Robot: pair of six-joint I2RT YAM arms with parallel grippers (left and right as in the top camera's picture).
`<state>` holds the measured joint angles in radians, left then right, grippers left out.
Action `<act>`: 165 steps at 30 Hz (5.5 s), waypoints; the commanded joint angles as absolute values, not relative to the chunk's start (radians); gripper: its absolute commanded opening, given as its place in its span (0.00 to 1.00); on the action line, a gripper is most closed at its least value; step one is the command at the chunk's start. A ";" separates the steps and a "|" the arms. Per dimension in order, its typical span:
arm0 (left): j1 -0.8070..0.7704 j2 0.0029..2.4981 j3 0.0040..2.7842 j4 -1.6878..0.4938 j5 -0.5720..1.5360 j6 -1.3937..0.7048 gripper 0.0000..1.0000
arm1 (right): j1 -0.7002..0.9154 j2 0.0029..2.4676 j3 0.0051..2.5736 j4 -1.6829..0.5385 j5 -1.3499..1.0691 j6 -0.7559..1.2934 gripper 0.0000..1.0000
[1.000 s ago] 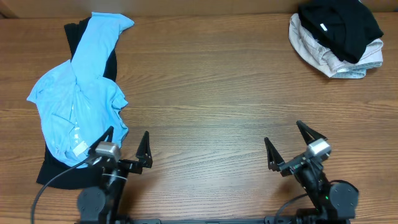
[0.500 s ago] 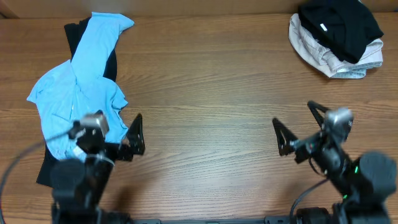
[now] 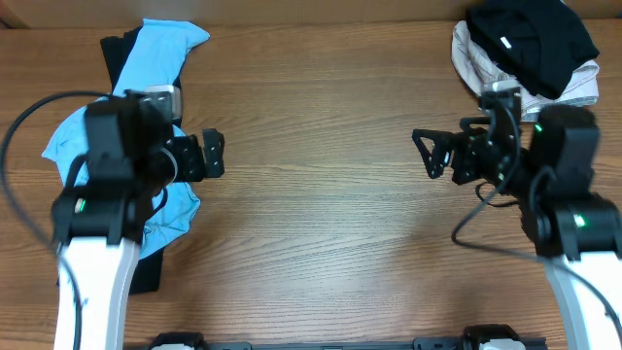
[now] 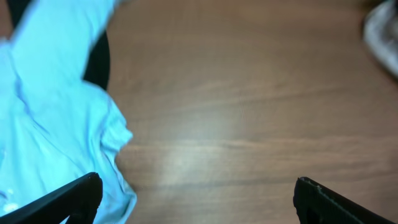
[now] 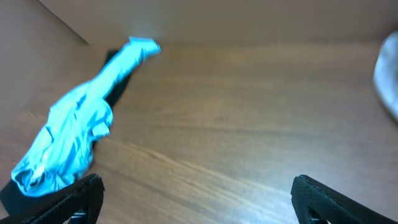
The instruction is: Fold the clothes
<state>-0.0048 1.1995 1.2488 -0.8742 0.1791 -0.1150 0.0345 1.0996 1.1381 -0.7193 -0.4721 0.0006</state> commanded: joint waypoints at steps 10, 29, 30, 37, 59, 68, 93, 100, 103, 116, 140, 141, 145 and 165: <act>0.020 1.597 1.263 -0.881 -0.027 -0.086 0.98 | 0.039 1.267 1.159 -0.727 -0.585 -0.022 0.88; 0.058 1.919 1.263 -0.670 -0.120 -0.113 0.76 | 0.039 1.271 1.158 -0.736 -0.577 -0.022 0.57; 0.059 1.925 1.263 -0.668 -0.128 -0.113 0.75 | 0.039 1.271 1.158 -0.736 -0.577 -0.022 0.57; 0.059 1.991 1.263 -0.655 -0.142 -0.112 0.53 | 0.039 1.271 1.153 -0.733 -0.577 -0.022 0.52; -0.060 1.987 1.809 -1.009 0.233 -0.116 0.04 | 0.039 1.271 1.151 -0.703 -0.524 0.039 0.38; -0.138 1.987 2.225 -1.069 0.408 -0.112 0.04 | 0.039 1.271 1.151 -0.722 -0.525 0.039 0.38; -0.274 1.987 2.960 -0.598 0.421 -0.319 0.04 | 0.066 1.271 1.151 -0.744 -0.579 0.057 0.39; -0.316 1.987 2.970 -0.567 0.299 -0.318 0.04 | 0.156 1.271 1.151 -0.764 -0.578 0.057 0.45; -0.316 1.987 2.970 -0.575 0.276 -0.318 0.04 | 0.192 1.271 1.151 -0.793 -0.563 0.057 0.47; -0.322 1.985 2.970 -0.610 0.289 -0.330 0.04 | 0.339 1.346 1.127 -0.734 -0.299 0.057 0.77; -0.347 1.976 2.970 -0.659 0.284 -0.330 0.04 | 0.635 1.583 1.127 -0.265 -0.065 0.411 0.78; -0.347 1.976 2.970 -0.664 0.284 -0.330 0.04 | 0.635 1.592 1.127 -0.252 -0.056 0.440 0.77; -0.347 1.976 2.970 -0.681 0.278 -0.329 0.04 | 0.635 1.607 1.127 -0.226 -0.005 0.477 0.70; -0.334 1.878 2.970 -0.814 -0.057 -0.128 0.04 | 0.480 1.399 1.251 -0.606 -0.001 0.311 0.04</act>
